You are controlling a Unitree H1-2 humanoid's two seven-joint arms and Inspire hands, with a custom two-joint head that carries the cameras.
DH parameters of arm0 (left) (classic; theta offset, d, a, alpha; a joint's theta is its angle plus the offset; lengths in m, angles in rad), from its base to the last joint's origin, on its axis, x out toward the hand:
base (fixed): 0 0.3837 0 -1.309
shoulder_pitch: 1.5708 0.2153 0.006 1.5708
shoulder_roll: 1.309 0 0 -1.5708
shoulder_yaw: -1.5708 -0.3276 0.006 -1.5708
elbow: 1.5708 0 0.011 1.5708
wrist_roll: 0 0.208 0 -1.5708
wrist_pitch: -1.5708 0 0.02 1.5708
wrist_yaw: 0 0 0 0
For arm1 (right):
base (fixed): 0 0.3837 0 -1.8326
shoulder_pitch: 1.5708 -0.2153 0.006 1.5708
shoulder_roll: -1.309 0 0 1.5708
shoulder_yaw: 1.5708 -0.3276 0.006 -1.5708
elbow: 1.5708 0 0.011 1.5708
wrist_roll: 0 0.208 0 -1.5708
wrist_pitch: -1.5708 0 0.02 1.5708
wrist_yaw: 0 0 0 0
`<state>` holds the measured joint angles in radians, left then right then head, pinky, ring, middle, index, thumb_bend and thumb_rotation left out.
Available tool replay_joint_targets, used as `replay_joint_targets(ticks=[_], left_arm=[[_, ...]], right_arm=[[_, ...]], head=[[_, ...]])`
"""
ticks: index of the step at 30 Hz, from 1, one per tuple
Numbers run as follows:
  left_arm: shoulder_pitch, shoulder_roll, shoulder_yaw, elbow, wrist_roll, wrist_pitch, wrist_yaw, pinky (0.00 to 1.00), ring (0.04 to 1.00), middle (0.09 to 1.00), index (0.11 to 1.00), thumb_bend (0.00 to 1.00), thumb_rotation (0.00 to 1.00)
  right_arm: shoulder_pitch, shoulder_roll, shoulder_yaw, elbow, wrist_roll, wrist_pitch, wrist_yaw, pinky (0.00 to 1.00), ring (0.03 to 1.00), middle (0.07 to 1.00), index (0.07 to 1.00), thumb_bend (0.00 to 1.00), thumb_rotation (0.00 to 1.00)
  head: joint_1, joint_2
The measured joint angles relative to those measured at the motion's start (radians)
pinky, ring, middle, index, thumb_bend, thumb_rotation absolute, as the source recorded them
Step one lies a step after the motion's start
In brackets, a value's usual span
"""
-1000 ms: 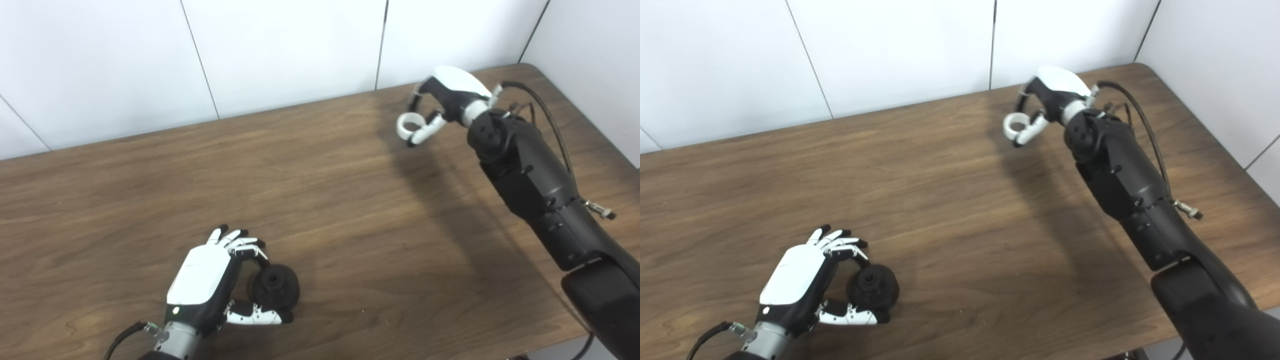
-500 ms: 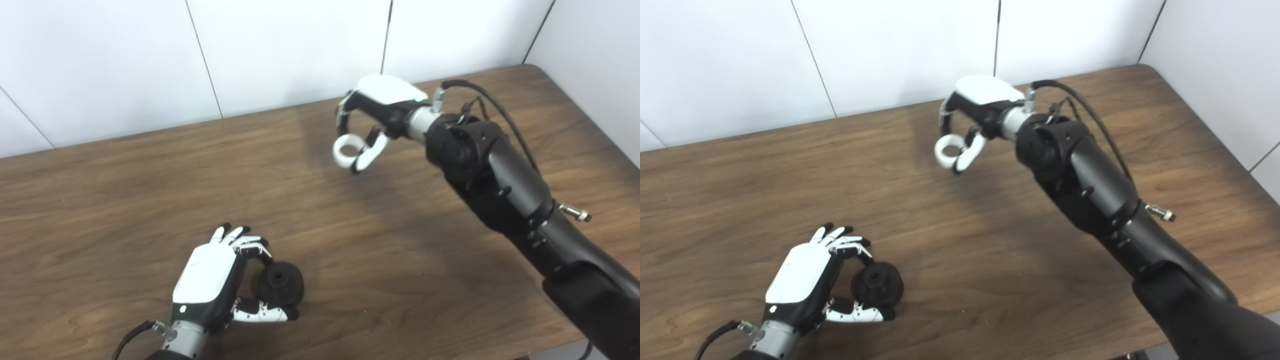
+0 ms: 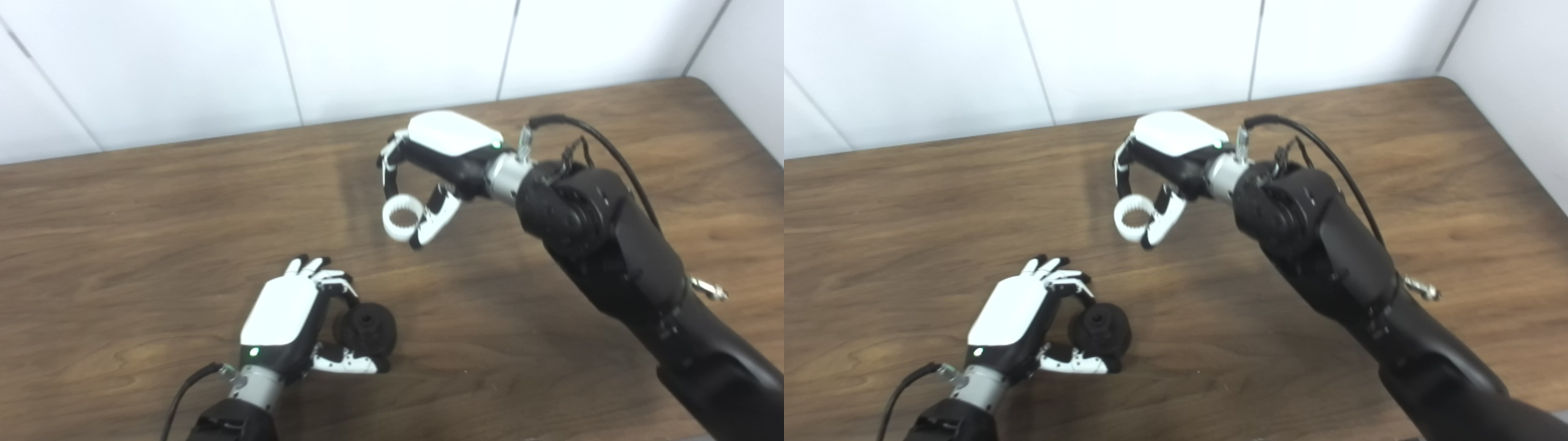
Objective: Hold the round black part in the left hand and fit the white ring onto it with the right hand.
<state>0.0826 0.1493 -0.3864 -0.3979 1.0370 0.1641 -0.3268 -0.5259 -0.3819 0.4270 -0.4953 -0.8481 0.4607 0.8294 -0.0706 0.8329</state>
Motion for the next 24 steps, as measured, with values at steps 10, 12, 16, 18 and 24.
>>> replay_joint_targets(ticks=[10, 12, 16, 18, 24], left_arm=[[0.0, -0.012, -0.013, 0.0, 0.009, 0.016, 0.007, 1.0, 0.917, 0.784, 0.48, 0.53, 0.06], [0.0, -0.013, -0.015, 0.001, 0.011, 0.016, 0.009, 1.0, 0.915, 0.782, 0.48, 0.53, 0.06], [0.0, -0.016, -0.019, 0.001, 0.016, 0.017, 0.012, 1.0, 0.911, 0.784, 0.48, 0.53, 0.06], [0.0, -0.018, -0.02, 0.001, 0.019, 0.019, 0.012, 1.0, 0.911, 0.785, 0.48, 0.53, 0.06], [0.0, -0.024, -0.023, 0.001, 0.025, 0.022, 0.012, 1.0, 0.91, 0.782, 0.48, 0.53, 0.06]], right_arm=[[0.034, 0.02, 0.009, -0.071, 0.003, -0.023, 0.055, 0.95, 0.933, 0.812, 0.483, 0.53, 0.14], [0.045, 0.021, 0.009, -0.076, 0.003, -0.027, 0.059, 0.95, 0.93, 0.818, 0.484, 0.52, 0.14], [0.083, 0.027, 0.016, -0.09, 0.002, -0.036, 0.071, 0.95, 0.929, 0.824, 0.485, 0.52, 0.14], [0.098, 0.03, 0.018, -0.09, 0.0, -0.04, 0.071, 0.96, 0.932, 0.831, 0.485, 0.52, 0.14], [0.123, 0.051, 0.026, -0.09, -0.003, -0.057, 0.072, 0.99, 0.954, 0.844, 0.484, 0.52, 0.14]], head=[[0.029, 0.018], [0.031, 0.021], [0.035, 0.026], [0.035, 0.028], [0.045, 0.034]])
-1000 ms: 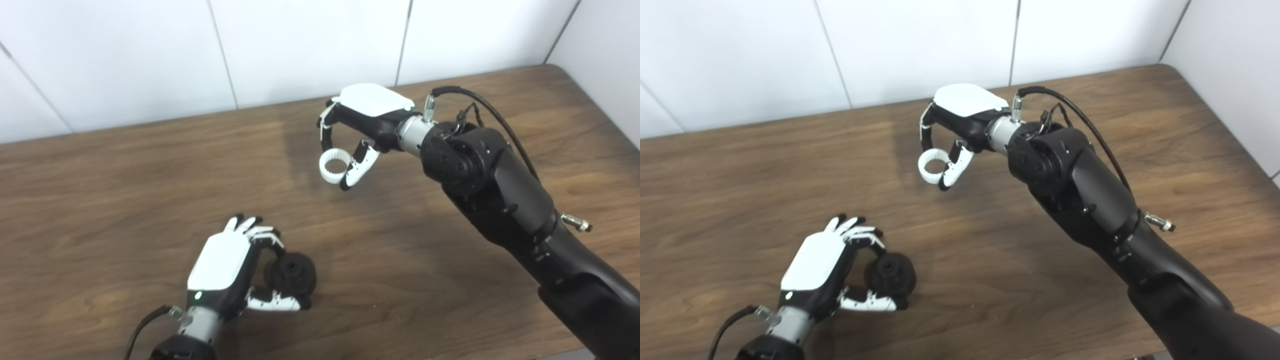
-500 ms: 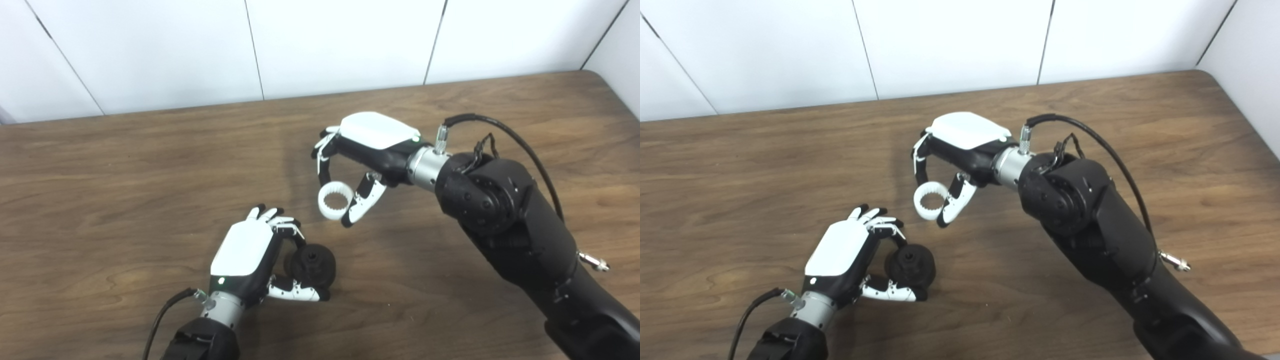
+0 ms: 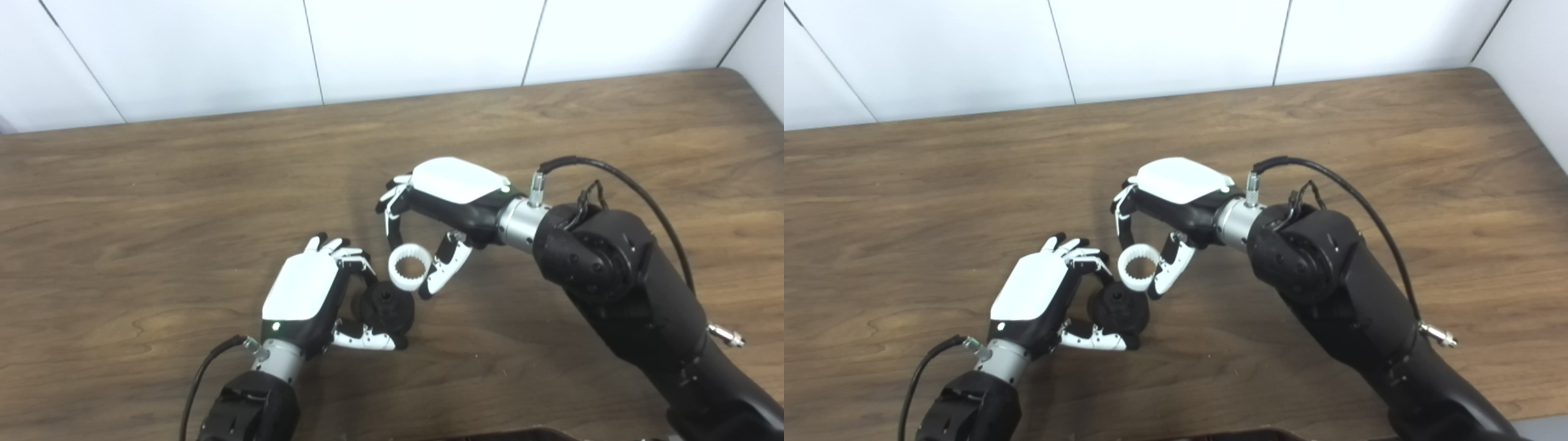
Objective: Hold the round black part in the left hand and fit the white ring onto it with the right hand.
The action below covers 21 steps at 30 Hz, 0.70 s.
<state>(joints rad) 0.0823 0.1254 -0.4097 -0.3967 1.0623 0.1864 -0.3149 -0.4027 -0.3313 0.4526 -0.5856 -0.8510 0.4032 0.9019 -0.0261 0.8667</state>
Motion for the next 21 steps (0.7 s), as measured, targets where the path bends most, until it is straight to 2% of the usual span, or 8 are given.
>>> replay_joint_targets(ticks=[13, 21], left_arm=[[0.0, -0.007, -0.003, 0.001, 0.005, 0.002, 0.002, 1.0, 0.913, 0.783, 0.479, 0.53, 0.06], [0.001, -0.018, -0.005, 0.001, 0.015, 0.008, 0.002, 1.0, 0.913, 0.782, 0.479, 0.53, 0.05]], right_arm=[[0.01, 0.04, 0.013, -0.003, -0.024, -0.015, 0.015, 0.98, 0.948, 0.836, 0.484, 0.52, 0.14], [0.015, 0.045, 0.021, -0.002, -0.034, -0.029, 0.015, 0.97, 0.943, 0.838, 0.484, 0.52, 0.14]], head=[[0.006, 0.008], [0.014, 0.014]])
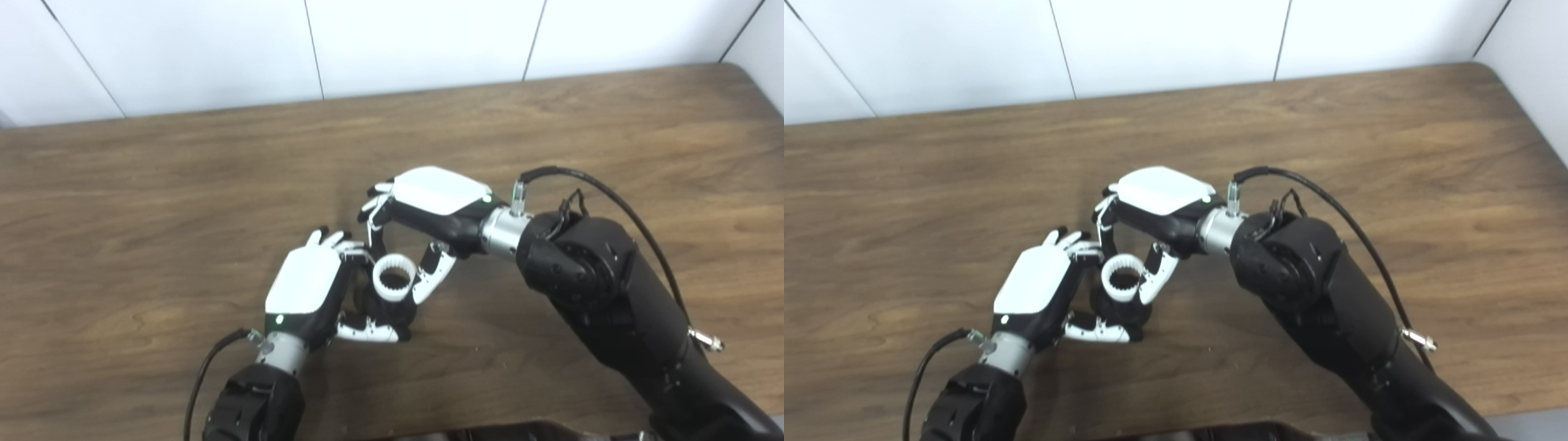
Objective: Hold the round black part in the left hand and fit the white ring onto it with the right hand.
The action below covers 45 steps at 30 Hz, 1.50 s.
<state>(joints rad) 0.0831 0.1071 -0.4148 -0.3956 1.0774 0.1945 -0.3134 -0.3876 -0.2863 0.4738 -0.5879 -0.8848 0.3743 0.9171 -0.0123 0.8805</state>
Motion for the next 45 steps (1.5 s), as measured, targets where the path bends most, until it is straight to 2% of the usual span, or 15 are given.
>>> replay_joint_targets(ticks=[26, 45], left_arm=[[0.0, -0.008, -0.006, 0.0, 0.011, 0.011, -0.003, 1.0, 0.915, 0.784, 0.479, 0.53, 0.05], [-0.001, -0.017, -0.015, 0.001, 0.015, 0.024, -0.001, 1.0, 0.914, 0.787, 0.479, 0.52, 0.05]], right_arm=[[0.03, 0.019, -0.001, 0.03, -0.021, -0.024, -0.001, 0.98, 0.957, 0.844, 0.484, 0.52, 0.14], [0.031, 0.024, -0.006, 0.041, -0.009, -0.031, -0.001, 0.94, 0.95, 0.839, 0.485, 0.52, 0.14]], head=[[0.011, 0.012], [0.018, 0.014]])
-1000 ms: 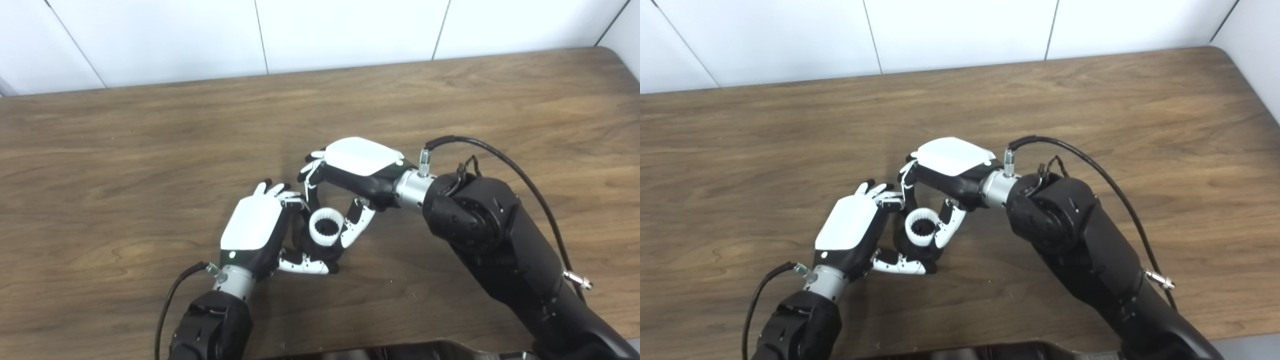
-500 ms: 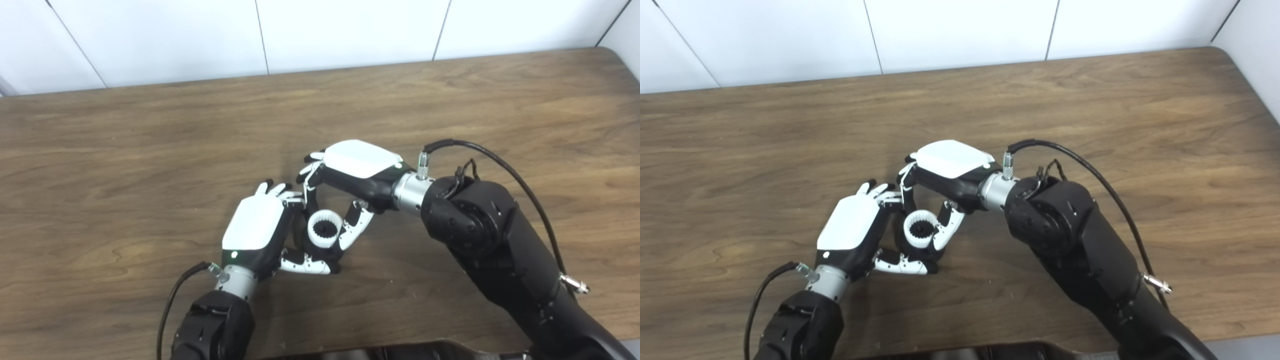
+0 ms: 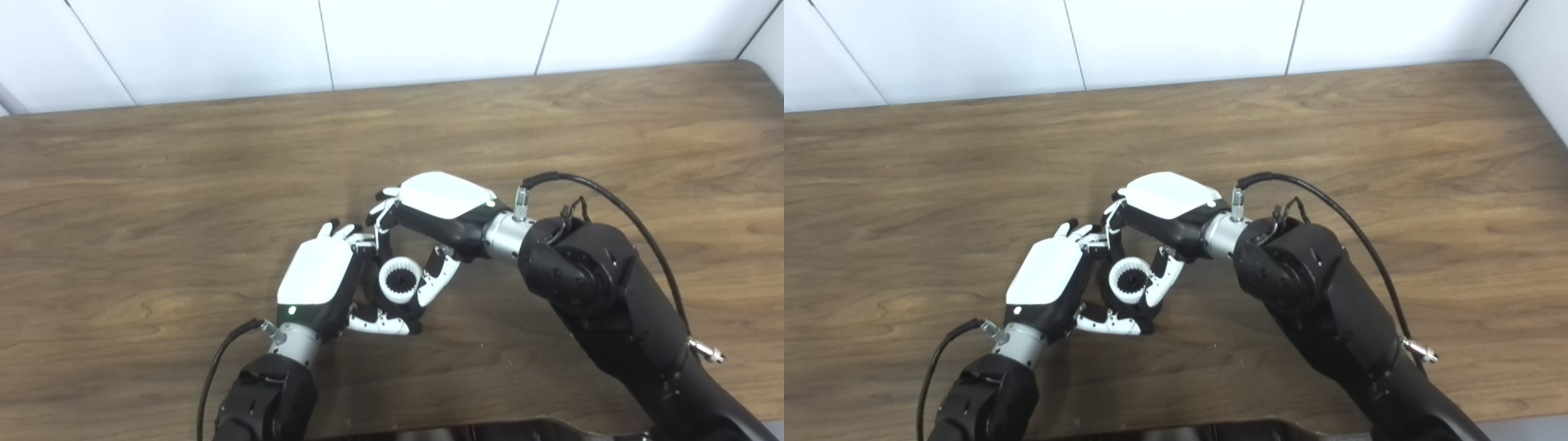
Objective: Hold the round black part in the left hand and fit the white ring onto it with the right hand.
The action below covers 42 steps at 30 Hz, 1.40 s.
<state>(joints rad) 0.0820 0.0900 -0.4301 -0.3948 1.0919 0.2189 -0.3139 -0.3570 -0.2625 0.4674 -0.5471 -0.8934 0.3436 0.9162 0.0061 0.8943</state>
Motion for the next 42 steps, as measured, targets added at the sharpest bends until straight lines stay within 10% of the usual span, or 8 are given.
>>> replay_joint_targets(ticks=[42], left_arm=[[-0.003, -0.004, -0.002, 0.0, -0.002, 0.004, -0.005, 1.0, 0.916, 0.79, 0.479, 0.53, 0.05]], right_arm=[[0.003, -0.002, -0.008, 0.04, 0.006, 0.001, -0.004, 0.9, 0.956, 0.847, 0.485, 0.52, 0.14]], head=[[-0.003, 0.008]])
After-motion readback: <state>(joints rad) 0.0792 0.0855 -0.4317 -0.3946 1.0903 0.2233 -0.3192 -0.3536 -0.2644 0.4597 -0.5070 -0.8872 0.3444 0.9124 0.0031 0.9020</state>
